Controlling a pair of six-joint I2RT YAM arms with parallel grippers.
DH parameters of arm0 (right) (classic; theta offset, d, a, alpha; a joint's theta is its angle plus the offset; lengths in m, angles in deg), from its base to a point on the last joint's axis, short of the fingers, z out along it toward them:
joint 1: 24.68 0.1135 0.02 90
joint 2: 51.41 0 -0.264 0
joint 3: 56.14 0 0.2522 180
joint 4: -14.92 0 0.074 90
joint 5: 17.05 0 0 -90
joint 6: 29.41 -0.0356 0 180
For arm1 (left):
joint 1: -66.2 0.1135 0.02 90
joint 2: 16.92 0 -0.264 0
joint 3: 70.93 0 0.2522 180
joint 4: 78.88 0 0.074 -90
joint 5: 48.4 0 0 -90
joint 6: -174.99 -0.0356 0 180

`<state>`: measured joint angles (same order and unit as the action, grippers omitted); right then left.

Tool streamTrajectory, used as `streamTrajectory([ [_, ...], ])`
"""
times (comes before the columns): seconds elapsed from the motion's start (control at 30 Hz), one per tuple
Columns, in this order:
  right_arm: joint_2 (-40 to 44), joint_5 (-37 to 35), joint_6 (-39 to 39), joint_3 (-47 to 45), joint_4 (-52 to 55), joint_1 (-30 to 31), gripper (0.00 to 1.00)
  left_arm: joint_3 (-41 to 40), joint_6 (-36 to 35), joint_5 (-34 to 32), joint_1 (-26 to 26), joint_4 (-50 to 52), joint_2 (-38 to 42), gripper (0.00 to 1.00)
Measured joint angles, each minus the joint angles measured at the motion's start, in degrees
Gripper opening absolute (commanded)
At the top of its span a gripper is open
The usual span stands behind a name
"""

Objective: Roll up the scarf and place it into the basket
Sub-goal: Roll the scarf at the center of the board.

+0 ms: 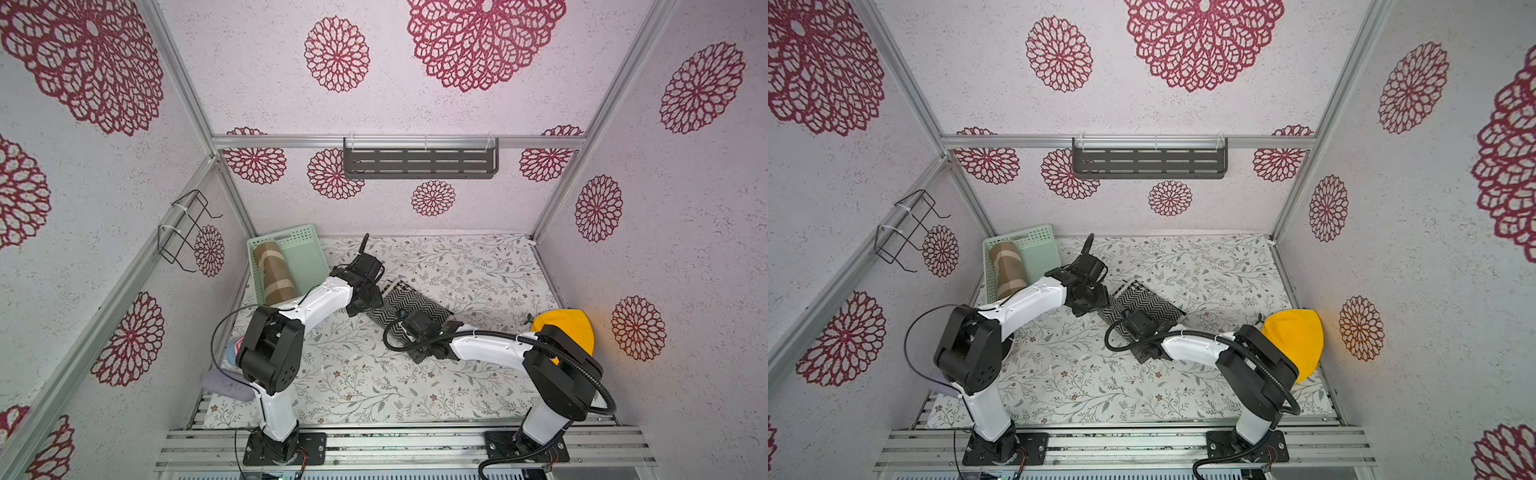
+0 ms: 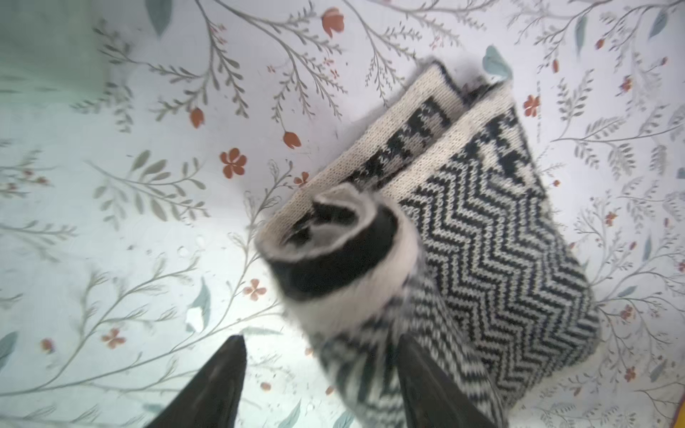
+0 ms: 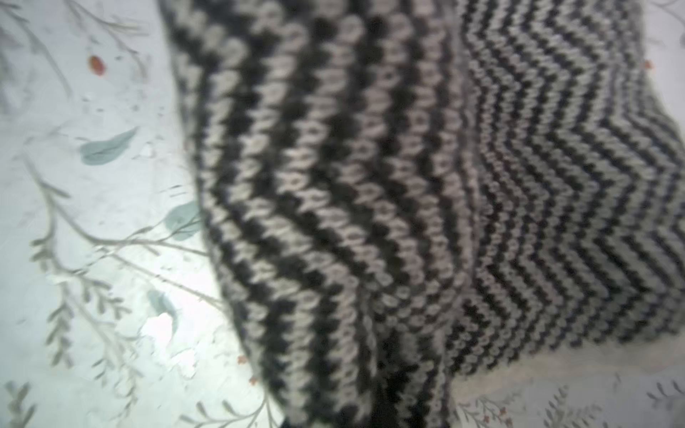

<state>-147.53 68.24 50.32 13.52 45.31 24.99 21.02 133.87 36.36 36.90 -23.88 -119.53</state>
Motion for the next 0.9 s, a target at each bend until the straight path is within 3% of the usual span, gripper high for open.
streamTrajectory([
  [0.17, 0.2, 20.2, -4.9, 1.6, 3.0, -6.1, 0.0, -3.9, 0.7, -0.5, -0.3, 0.0, 6.2, 0.63],
  [0.4, -0.5, 44.1, -13.8, -1.8, -0.6, -14.8, 0.0, -5.1, 0.5, 0.8, -5.0, -0.2, 6.1, 0.48],
  [0.7, -3.1, 57.6, -21.0, -6.5, -7.6, -22.1, 0.02, 1.9, -1.0, 3.6, -7.2, -3.5, -2.0, 0.34],
  [0.9, -4.7, 60.9, -22.0, -7.5, -9.0, -25.0, 0.13, 7.6, -2.3, 4.8, -7.1, -5.7, -8.7, 0.28],
])
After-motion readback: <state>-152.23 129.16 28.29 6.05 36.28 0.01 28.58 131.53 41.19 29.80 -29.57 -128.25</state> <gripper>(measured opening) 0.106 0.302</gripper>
